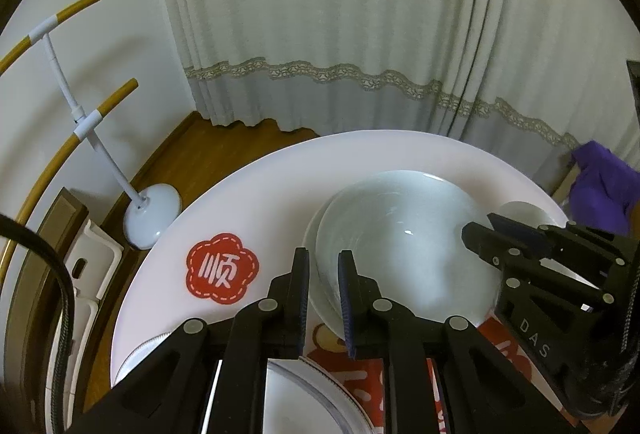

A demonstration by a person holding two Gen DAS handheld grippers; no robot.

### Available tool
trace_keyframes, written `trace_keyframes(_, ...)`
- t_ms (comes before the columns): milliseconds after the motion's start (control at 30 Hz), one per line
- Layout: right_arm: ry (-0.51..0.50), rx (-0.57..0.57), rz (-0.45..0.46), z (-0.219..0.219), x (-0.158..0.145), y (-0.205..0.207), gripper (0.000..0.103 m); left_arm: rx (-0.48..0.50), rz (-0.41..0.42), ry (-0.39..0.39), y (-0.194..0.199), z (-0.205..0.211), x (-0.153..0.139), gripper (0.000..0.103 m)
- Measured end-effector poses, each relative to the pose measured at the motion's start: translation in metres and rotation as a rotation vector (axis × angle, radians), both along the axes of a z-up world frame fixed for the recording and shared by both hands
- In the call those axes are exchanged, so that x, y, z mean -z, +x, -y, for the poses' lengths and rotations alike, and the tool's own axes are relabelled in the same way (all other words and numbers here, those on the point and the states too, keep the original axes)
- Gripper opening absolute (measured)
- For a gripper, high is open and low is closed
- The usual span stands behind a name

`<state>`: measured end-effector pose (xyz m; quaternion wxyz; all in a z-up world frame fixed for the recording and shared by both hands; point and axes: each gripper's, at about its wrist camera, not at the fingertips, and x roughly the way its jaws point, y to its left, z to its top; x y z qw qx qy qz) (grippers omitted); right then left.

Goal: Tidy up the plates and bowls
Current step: 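Open both grippers to release the stacked bowl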

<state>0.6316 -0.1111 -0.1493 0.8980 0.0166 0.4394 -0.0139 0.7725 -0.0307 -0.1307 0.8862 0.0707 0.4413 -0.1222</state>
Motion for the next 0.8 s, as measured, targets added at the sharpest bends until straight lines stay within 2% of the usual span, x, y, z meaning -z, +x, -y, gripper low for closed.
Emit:
trace_keyframes(100, 0.025, -0.002, 0.010, 0.004, -0.004, -0.006, 0.018, -0.004, 0.001, -0.010, -0.008, -0.002, -0.005, 0.017)
trace_keyframes(133, 0.034, -0.005, 0.018, 0.004, -0.008, -0.011, 0.023, -0.006, 0.003, -0.013, -0.011, -0.003, -0.007, 0.021)
trace_keyframes(167, 0.041, -0.009, 0.027, 0.004, -0.011, -0.014, 0.026, -0.013, 0.005, -0.018, -0.014, -0.005, -0.009, 0.029)
trace_keyframes(233, 0.049, -0.017, 0.046, 0.003, -0.021, -0.022, 0.049, -0.026, 0.007, -0.036, -0.024, -0.009, -0.014, 0.043)
trace_keyframes(267, 0.051, -0.022, 0.052, 0.002, -0.026, -0.027, 0.052, -0.036, 0.014, -0.048, -0.030, -0.012, -0.018, 0.044)
trace_keyframes(333, 0.048, -0.028, 0.069, -0.001, -0.035, -0.039, 0.053, -0.050, 0.030, -0.066, -0.045, -0.017, -0.026, 0.045)
trace_keyframes(433, 0.052, -0.031, 0.075, 0.000, -0.043, -0.056, 0.054, -0.077, 0.071, -0.098, -0.073, -0.026, -0.040, 0.060)
trace_keyframes(533, 0.062, -0.021, 0.085, 0.003, -0.047, -0.081, 0.059, -0.100, 0.121, -0.099, -0.104, -0.033, -0.048, 0.063)
trace_keyframes(633, 0.078, -0.028, 0.085, 0.006, -0.048, -0.108, 0.059, -0.112, 0.159, -0.105, -0.140, -0.036, -0.052, 0.075)
trace_keyframes(700, 0.078, -0.025, 0.088, 0.007, -0.050, -0.127, 0.060, -0.120, 0.196, -0.099, -0.167, -0.037, -0.056, 0.076)
trace_keyframes(767, 0.079, -0.030, 0.093, 0.007, -0.053, -0.147, 0.060, -0.136, 0.216, -0.104, -0.189, -0.041, -0.057, 0.090)
trace_keyframes(800, 0.078, -0.029, 0.093, 0.008, -0.053, -0.154, 0.061, -0.146, 0.224, -0.121, -0.202, -0.044, -0.059, 0.092)
